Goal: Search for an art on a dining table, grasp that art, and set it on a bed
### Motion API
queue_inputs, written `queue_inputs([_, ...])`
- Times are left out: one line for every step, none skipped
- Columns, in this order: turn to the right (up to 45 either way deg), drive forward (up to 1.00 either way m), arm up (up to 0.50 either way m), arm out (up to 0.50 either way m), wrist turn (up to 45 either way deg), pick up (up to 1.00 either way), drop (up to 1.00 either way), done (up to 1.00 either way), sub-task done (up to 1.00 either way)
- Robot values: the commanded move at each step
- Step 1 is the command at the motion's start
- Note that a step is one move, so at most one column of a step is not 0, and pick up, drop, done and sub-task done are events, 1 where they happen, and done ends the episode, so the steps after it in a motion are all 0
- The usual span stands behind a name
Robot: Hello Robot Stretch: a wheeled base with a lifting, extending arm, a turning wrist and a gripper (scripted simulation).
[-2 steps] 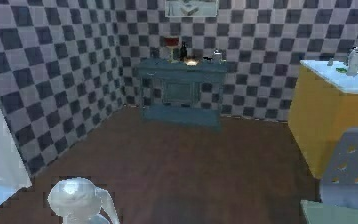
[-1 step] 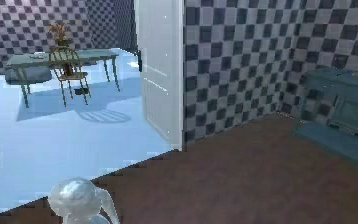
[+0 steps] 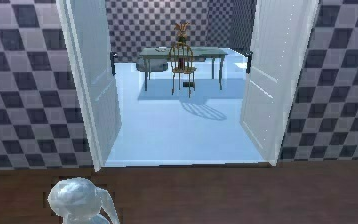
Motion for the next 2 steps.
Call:
queue_inputs([0.0, 0.25, 0.00, 0.00, 0.0, 0.00, 0.00, 0.00, 0.00])
queue_inputs([-3.0, 0.00, 0.00, 0.00, 0.0, 0.00, 0.00, 0.00, 0.00])
